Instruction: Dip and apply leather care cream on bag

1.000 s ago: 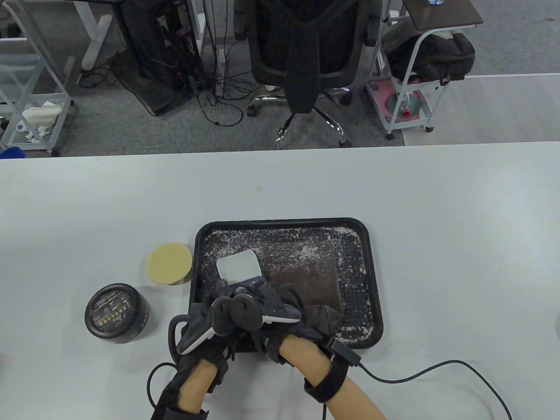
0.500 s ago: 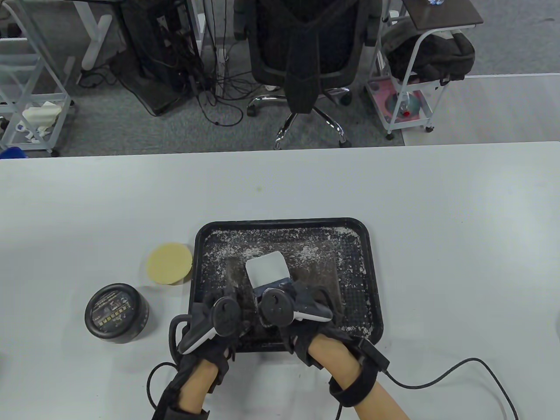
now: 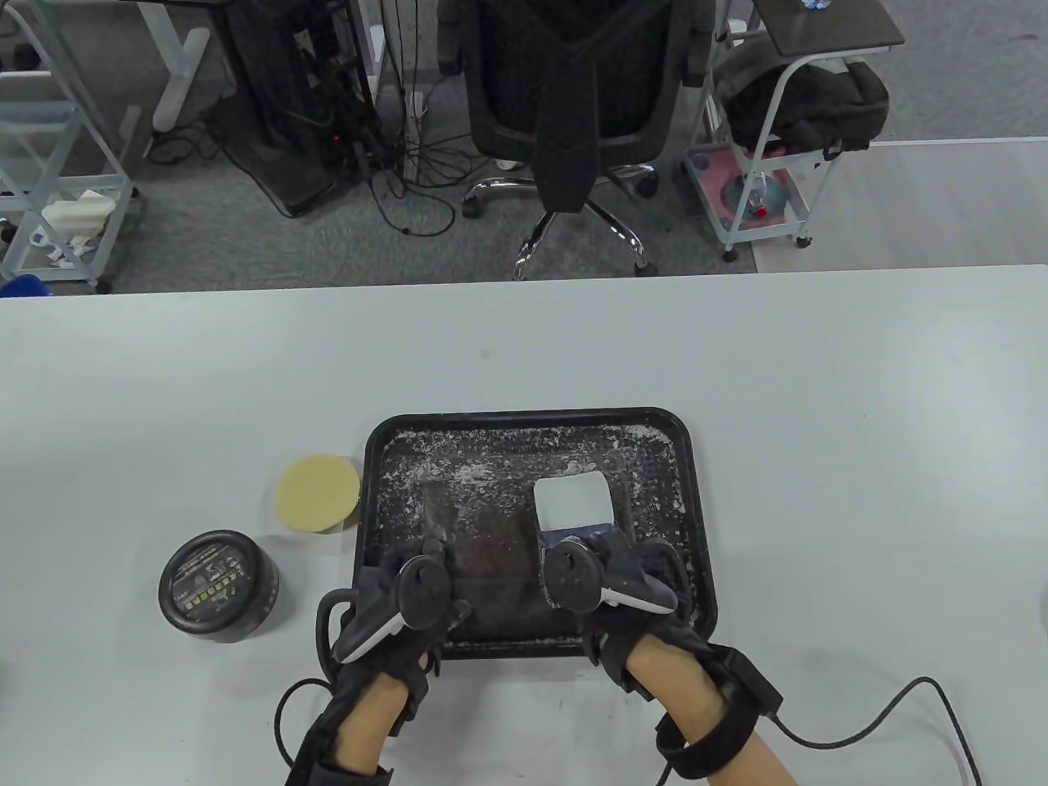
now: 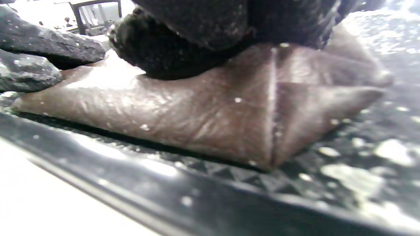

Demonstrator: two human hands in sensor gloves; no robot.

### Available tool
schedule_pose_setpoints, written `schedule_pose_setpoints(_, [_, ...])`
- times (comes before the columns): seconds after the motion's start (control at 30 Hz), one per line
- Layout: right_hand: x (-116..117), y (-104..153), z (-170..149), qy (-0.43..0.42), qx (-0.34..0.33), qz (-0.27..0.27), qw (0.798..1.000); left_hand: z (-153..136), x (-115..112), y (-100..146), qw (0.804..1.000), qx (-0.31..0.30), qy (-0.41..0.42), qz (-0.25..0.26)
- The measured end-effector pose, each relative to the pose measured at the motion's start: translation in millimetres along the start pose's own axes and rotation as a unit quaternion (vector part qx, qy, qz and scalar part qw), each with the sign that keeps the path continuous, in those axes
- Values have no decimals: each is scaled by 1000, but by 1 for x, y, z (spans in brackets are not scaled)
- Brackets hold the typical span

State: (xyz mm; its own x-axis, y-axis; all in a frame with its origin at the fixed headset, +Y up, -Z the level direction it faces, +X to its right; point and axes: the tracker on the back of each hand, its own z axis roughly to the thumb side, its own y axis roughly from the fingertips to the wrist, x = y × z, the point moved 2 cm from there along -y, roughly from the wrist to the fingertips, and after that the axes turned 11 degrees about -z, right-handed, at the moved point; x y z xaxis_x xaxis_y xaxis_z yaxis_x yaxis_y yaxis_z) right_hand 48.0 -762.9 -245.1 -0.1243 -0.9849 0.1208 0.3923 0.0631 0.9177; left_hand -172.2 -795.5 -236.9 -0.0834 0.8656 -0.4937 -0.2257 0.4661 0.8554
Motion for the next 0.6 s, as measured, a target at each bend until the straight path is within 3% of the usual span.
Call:
schedule_pose_setpoints(0.23, [-1, 6, -1, 29, 10, -8, 999, -2, 0, 0, 1000, -1, 6, -5])
schedule_pose_setpoints(0.6, [8, 6, 20, 20, -40, -46, 998, 1, -1, -2, 1000, -1, -3, -16])
